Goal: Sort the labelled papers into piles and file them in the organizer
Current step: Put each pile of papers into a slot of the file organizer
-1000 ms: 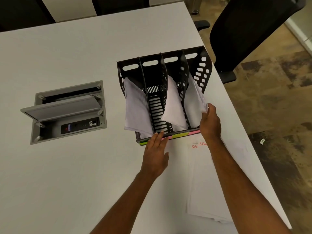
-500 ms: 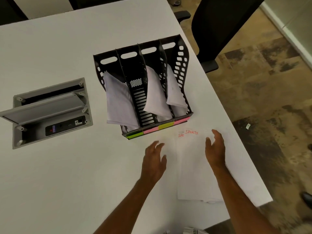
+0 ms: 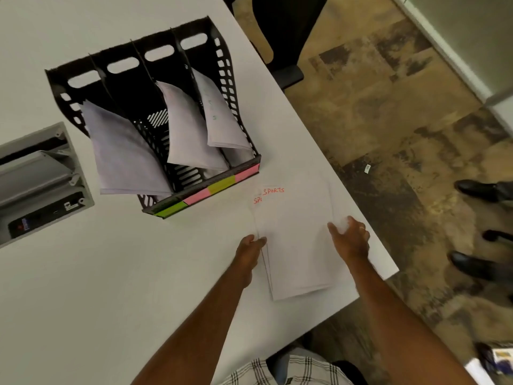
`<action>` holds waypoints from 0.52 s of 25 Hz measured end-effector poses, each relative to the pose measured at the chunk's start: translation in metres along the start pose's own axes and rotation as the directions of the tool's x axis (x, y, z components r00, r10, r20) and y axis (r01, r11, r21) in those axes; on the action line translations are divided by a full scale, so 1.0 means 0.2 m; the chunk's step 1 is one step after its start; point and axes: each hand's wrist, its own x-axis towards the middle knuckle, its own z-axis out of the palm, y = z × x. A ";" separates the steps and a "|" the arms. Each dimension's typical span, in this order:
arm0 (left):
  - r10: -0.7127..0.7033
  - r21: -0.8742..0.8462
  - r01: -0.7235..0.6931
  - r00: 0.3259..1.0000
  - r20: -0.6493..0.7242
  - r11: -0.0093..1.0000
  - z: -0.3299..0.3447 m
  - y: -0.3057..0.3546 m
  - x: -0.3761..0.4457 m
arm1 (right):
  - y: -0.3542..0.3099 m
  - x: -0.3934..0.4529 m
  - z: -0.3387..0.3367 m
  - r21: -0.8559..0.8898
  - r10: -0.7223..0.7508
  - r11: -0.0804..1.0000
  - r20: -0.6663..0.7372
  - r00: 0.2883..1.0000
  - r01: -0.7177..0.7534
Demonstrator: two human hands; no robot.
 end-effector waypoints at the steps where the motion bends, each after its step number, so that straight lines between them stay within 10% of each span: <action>1: -0.012 -0.012 0.012 1.000 0.006 1.000 0.03 -0.01 0.00 | -0.01 -0.01 0.01 0.008 -0.026 1.000 0.043 0.999 0.026; 13: 0.076 -0.073 -0.091 0.979 -0.189 0.993 -0.15 -0.07 0.02 | -0.11 -0.32 0.16 0.521 -0.220 0.851 0.466 0.857 -0.065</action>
